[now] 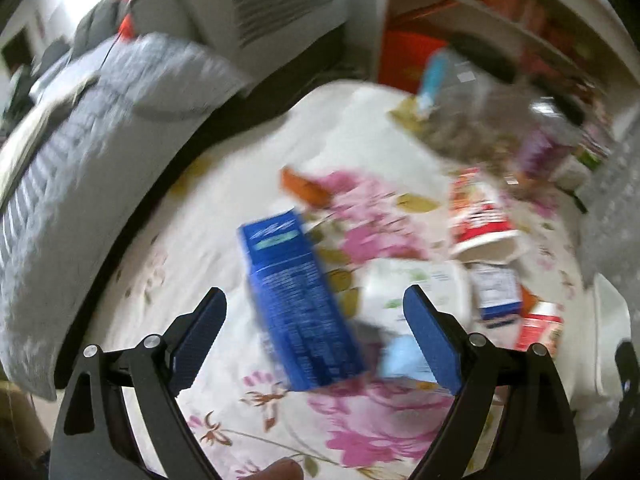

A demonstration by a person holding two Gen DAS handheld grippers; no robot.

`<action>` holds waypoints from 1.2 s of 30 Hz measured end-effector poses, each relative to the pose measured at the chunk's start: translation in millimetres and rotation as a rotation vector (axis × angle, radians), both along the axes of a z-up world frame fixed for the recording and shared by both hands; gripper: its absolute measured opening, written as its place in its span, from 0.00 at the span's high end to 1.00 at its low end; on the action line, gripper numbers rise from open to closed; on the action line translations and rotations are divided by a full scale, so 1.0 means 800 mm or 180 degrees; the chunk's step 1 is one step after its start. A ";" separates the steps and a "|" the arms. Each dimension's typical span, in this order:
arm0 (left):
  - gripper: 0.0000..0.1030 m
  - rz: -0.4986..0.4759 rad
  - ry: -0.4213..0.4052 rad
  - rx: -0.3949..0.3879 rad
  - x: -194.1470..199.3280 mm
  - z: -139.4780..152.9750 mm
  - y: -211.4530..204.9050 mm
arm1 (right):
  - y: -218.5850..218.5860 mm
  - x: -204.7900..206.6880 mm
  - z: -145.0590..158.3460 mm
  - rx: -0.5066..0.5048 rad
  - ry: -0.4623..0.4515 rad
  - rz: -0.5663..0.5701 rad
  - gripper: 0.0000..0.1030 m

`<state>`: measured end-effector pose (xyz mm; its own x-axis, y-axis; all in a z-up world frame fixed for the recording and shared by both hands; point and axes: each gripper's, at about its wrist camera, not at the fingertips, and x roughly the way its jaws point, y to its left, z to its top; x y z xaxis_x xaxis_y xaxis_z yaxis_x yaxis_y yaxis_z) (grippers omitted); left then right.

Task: Collect trash
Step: 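Grasp blue box with left tool while right tool grasps milk carton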

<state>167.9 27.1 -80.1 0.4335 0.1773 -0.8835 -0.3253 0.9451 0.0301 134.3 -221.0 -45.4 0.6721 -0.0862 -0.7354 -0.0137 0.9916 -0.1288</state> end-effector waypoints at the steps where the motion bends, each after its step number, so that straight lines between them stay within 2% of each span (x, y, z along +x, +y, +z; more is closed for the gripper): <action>1: 0.15 0.0062 0.0116 -0.0041 0.003 -0.010 0.011 | 0.012 0.000 -0.002 -0.0021 0.0017 0.0118 0.07; 5: 0.15 0.0157 0.0402 -0.0232 0.012 -0.036 0.034 | 0.058 -0.001 -0.011 -0.0116 0.0066 0.0634 0.07; 7: 0.15 0.0189 0.0489 -0.0247 0.017 -0.044 0.040 | 0.083 -0.004 -0.019 -0.0140 0.0100 0.0983 0.07; 10: 0.15 0.0149 0.0698 -0.0366 0.026 -0.065 0.045 | 0.116 -0.006 -0.038 -0.0162 0.0263 0.1429 0.07; 13: 0.15 0.0093 0.0778 -0.0648 0.032 -0.080 0.050 | 0.146 -0.009 -0.062 -0.0408 0.0409 0.1735 0.07; 16: 0.16 -0.0075 0.0832 -0.0684 0.035 -0.086 0.046 | 0.165 -0.004 -0.080 -0.0445 0.0551 0.1880 0.07; 17: 0.20 -0.0118 0.0845 -0.0736 0.033 -0.088 0.047 | 0.167 -0.002 -0.082 -0.0425 0.0592 0.1898 0.07; 19: 0.48 -0.0136 0.0876 -0.0829 0.027 -0.089 0.050 | 0.174 0.002 -0.089 -0.0355 0.0681 0.1936 0.07; 20: 0.56 -0.0143 0.0879 -0.0838 0.025 -0.088 0.052 | 0.177 0.003 -0.091 -0.0328 0.0704 0.1951 0.09; 21: 0.60 -0.0146 0.0866 -0.0849 0.021 -0.085 0.055 | 0.180 0.004 -0.092 -0.0279 0.0744 0.1988 0.12; 22: 0.61 -0.0138 0.0840 -0.0859 0.019 -0.082 0.058 | 0.184 0.005 -0.094 -0.0249 0.0798 0.2021 0.21; 26: 0.61 -0.0152 0.0655 -0.0835 0.004 -0.056 0.072 | 0.195 0.006 -0.103 -0.0162 0.1007 0.2101 0.67; 27: 0.61 -0.0164 0.0619 -0.0818 0.004 -0.050 0.076 | 0.196 0.007 -0.103 -0.0071 0.1080 0.2126 0.72; 28: 0.61 -0.0169 0.0586 -0.0807 0.004 -0.044 0.078 | 0.199 0.005 -0.103 -0.0029 0.1106 0.2137 0.77; 32: 0.61 -0.0142 0.0472 -0.0851 -0.011 -0.027 0.098 | 0.200 0.002 -0.097 0.0071 0.1087 0.2105 0.77; 36: 0.61 -0.0115 0.0310 -0.0844 -0.016 -0.018 0.115 | 0.191 0.006 -0.069 0.0350 0.0914 0.1905 0.77</action>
<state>155.2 119.0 -94.2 0.3460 -0.0795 -0.9348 -0.2989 0.9352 -0.1902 139.5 -68.3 -101.0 0.3570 0.3261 -0.8753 -0.5839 0.8094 0.0634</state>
